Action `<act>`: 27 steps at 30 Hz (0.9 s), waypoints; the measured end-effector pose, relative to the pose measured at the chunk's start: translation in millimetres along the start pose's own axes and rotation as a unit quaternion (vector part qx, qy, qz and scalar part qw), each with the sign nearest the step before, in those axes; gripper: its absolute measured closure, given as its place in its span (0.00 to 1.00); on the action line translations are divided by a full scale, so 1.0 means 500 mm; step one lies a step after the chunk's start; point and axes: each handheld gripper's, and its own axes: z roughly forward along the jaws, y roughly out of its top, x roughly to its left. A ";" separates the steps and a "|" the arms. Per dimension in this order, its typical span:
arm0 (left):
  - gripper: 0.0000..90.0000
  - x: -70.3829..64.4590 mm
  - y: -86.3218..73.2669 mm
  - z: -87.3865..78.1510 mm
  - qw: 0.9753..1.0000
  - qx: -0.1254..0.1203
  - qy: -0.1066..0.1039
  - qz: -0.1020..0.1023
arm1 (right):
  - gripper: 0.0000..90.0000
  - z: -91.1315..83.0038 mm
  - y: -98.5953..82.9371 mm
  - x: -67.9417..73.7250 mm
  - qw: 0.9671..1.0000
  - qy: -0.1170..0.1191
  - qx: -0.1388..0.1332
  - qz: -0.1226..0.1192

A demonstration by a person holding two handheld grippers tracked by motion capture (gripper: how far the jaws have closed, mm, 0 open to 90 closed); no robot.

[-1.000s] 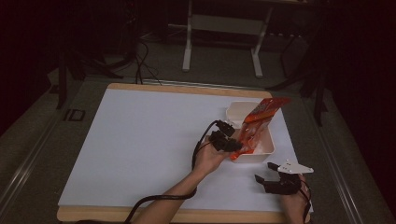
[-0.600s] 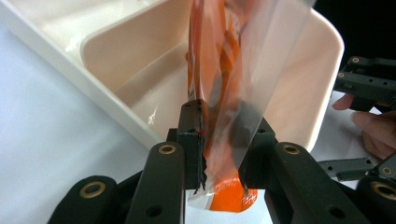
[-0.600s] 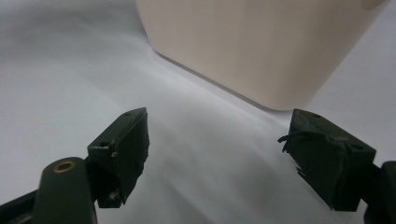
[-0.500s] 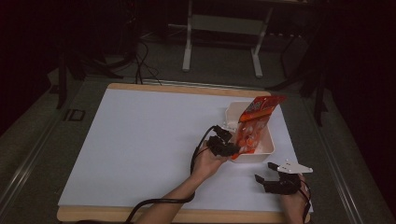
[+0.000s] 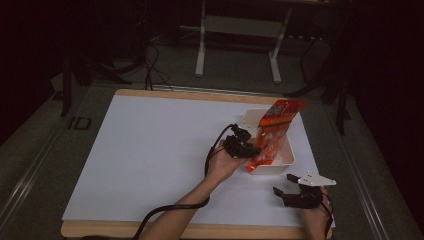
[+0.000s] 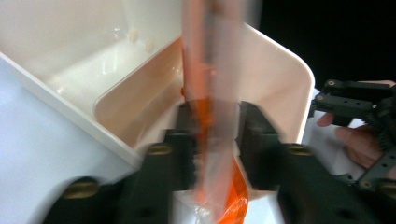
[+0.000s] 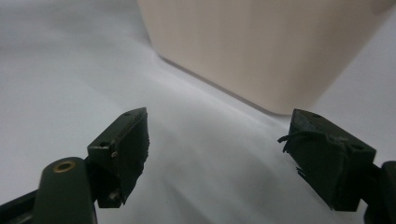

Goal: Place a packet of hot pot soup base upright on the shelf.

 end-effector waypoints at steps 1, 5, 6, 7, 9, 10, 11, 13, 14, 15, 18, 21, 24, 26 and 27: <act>0.83 -0.004 -0.004 0.002 1.000 0.001 -0.003 -0.005 | 0.23 0.000 0.000 0.000 1.000 0.000 0.000 0.000; 0.86 -0.023 -0.011 0.008 1.000 0.008 0.016 0.000 | 0.23 0.001 0.000 0.000 1.000 -0.001 0.003 0.000; 0.86 -0.025 -0.014 0.011 1.000 0.006 0.016 0.002 | 0.23 0.002 0.000 0.000 1.000 -0.002 0.005 0.000; 0.86 -0.025 -0.019 0.012 1.000 0.004 0.016 0.002 | 0.23 0.002 0.001 0.000 1.000 -0.003 0.005 0.000; 0.88 -0.025 -0.025 0.014 1.000 0.004 0.018 -0.001 | 0.23 0.002 0.001 0.000 1.000 -0.006 0.007 0.002; 0.88 -0.026 -0.027 0.015 1.000 0.005 0.020 0.000 | 0.23 0.002 0.001 0.000 1.000 -0.007 0.007 0.002; 0.89 -0.026 -0.030 0.017 1.000 0.005 0.022 -0.001 | 0.23 0.002 0.001 -0.001 1.000 -0.008 0.007 0.002; 0.90 -0.024 -0.033 0.019 1.000 0.011 0.022 -0.005 | 0.23 0.003 0.001 -0.001 1.000 -0.011 0.006 0.004; 0.91 -0.022 -0.036 0.020 1.000 0.012 0.023 -0.007 | 0.23 0.003 0.000 -0.001 1.000 -0.011 0.006 0.004; 0.91 -0.017 -0.039 0.020 1.000 0.016 0.020 -0.008 | 0.23 0.003 0.001 -0.001 1.000 -0.011 0.006 0.004; 0.97 -0.007 -0.049 0.021 0.999 0.027 0.022 -0.008 | 0.23 0.003 0.001 -0.001 1.000 -0.010 0.009 0.004; 0.99 -0.008 -0.050 0.022 0.999 0.026 0.026 0.001 | 0.23 0.003 0.001 -0.001 1.000 -0.009 0.008 0.004; 1.00 -0.022 -0.044 0.023 0.998 0.042 0.044 0.029 | 0.23 0.003 0.001 -0.001 1.000 -0.009 0.008 0.004; 1.00 -0.025 -0.043 0.024 0.997 0.049 0.051 0.041 | 0.23 0.003 0.001 -0.001 1.000 -0.009 0.009 0.004; 1.00 -0.027 -0.043 0.025 0.996 0.051 0.056 0.047 | 0.23 0.003 0.001 -0.001 1.000 -0.008 0.008 0.005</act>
